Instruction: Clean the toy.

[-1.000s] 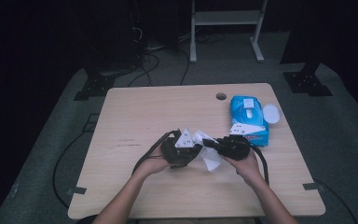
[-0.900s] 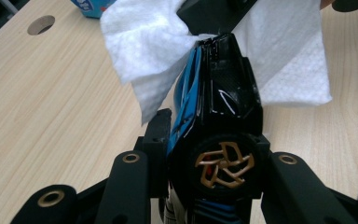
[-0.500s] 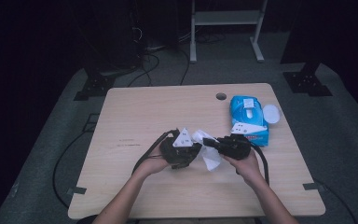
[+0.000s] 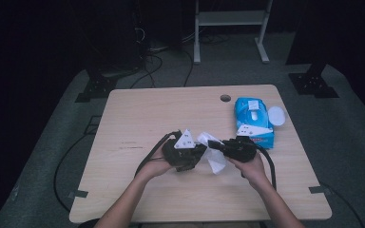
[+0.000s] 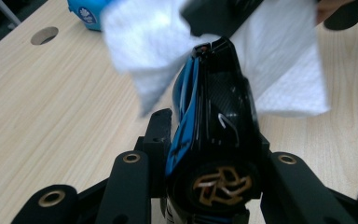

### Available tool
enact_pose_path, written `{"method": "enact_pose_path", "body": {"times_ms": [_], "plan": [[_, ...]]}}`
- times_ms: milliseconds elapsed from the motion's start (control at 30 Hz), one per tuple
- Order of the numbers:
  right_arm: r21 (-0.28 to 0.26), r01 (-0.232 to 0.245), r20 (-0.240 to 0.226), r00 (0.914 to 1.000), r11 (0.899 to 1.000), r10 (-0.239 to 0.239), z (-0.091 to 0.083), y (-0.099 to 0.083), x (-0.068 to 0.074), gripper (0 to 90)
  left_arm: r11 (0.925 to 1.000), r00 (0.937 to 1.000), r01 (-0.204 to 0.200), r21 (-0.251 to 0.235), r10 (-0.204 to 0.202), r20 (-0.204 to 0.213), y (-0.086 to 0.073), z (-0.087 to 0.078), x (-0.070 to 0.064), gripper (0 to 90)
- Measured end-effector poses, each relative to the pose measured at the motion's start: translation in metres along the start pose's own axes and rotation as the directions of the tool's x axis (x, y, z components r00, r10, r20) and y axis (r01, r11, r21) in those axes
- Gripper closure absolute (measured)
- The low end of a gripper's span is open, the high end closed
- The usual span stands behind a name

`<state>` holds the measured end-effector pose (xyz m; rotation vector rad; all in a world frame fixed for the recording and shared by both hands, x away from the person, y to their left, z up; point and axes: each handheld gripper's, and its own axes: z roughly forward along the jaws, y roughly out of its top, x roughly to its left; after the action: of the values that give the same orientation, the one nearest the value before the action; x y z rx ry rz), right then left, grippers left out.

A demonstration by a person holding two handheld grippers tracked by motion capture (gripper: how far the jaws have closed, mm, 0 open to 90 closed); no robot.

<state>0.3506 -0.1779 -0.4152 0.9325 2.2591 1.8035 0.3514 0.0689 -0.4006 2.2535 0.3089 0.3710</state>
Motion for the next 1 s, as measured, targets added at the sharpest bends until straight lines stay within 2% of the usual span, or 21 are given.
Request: {"method": "enact_pose_path", "body": {"times_ms": [67, 167, 233, 333, 367, 467, 567, 633, 700, 800, 867, 900, 933, 1000], "plan": [[0.017, -0.02, 0.013, 0.9997, 1.0, 0.02, 0.002, -0.007, -0.006, 86.4, 1.0, 1.0, 0.006, -0.006, -0.006, 0.0, 0.0, 0.0, 0.001, 63.8], [0.027, -0.02, 0.009, 0.9998, 0.999, 0.02, 0.003, -0.007, -0.006, 86.4, 1.0, 1.0, 0.005, -0.006, -0.005, 0.001, 0.0, 0.001, 0.0, 63.8], [0.02, 0.005, 0.022, 0.9997, 1.0, -0.006, 0.002, -0.001, -0.001, 86.4, 0.9998, 1.0, 0.007, -0.016, -0.007, 0.001, 0.001, 0.0, 0.001, 63.8], [-0.013, 0.014, -0.006, 0.9999, 1.0, -0.014, -0.002, 0.011, 0.007, 86.4, 0.9998, 1.0, 0.004, -0.018, -0.004, 0.0, 0.002, 0.002, -0.001, 63.8], [-0.007, 0.04, -0.006, 0.9992, 0.999, -0.04, -0.002, 0.015, 0.011, 86.4, 0.9999, 1.0, 0.001, -0.016, -0.001, 0.0, 0.002, 0.003, -0.002, 63.8], [-0.003, 0.076, -0.032, 0.9966, 0.997, -0.076, 0.0, 0.025, 0.025, 86.4, 0.9999, 0.9999, -0.013, -0.011, 0.013, -0.001, 0.005, 0.007, -0.005, 63.8], [0.03, 0.102, -0.058, 0.9933, 0.994, -0.1, 0.01, 0.03, 0.038, 86.4, 0.9997, 0.9997, -0.024, -0.006, 0.023, -0.005, 0.006, 0.009, -0.007, 63.8], [0.058, 0.121, -0.053, 0.9916, 0.991, -0.118, 0.016, 0.03, 0.042, 86.4, 0.9997, 0.9997, -0.024, -0.006, 0.024, -0.008, 0.006, 0.009, -0.007, 63.8], [0.052, 0.122, -0.036, 0.992, 0.991, -0.12, 0.016, 0.03, 0.04, 86.4, 0.9998, 0.9998, -0.017, -0.009, 0.017, -0.006, 0.006, 0.008, -0.006, 63.8], [0.056, 0.132, 0.018, 0.9909, 0.99, -0.133, 0.01, 0.031, 0.035, 86.4, 0.9998, 0.9999, -0.016, -0.01, 0.016, -0.003, 0.005, 0.008, -0.006, 63.8], [0.059, 0.114, 0.05, 0.9919, 0.992, -0.117, 0.004, 0.027, 0.027, 86.3, 0.9998, 0.9998, -0.02, -0.01, 0.02, -0.007, 0.005, 0.008, -0.006, 63.9], [0.059, 0.114, 0.05, 0.9919, 0.992, -0.117, 0.004, 0.027, 0.027, 86.3, 0.9998, 0.9998, -0.02, -0.01, 0.02, -0.007, 0.005, 0.008, -0.006, 63.9], [0.071, 0.069, 0.086, 0.9935, 0.995, -0.075, -0.004, 0.016, 0.012, 86.3, 0.9998, 0.9998, -0.02, -0.009, 0.019, -0.009, 0.005, 0.008, -0.005, 63.9], [0.073, 0.027, 0.09, 0.9954, 0.997, -0.033, -0.007, 0.006, 0.004, 86.3, 0.9997, 0.9997, -0.023, -0.005, 0.023, -0.01, 0.006, 0.008, -0.005, 63.9]]}}
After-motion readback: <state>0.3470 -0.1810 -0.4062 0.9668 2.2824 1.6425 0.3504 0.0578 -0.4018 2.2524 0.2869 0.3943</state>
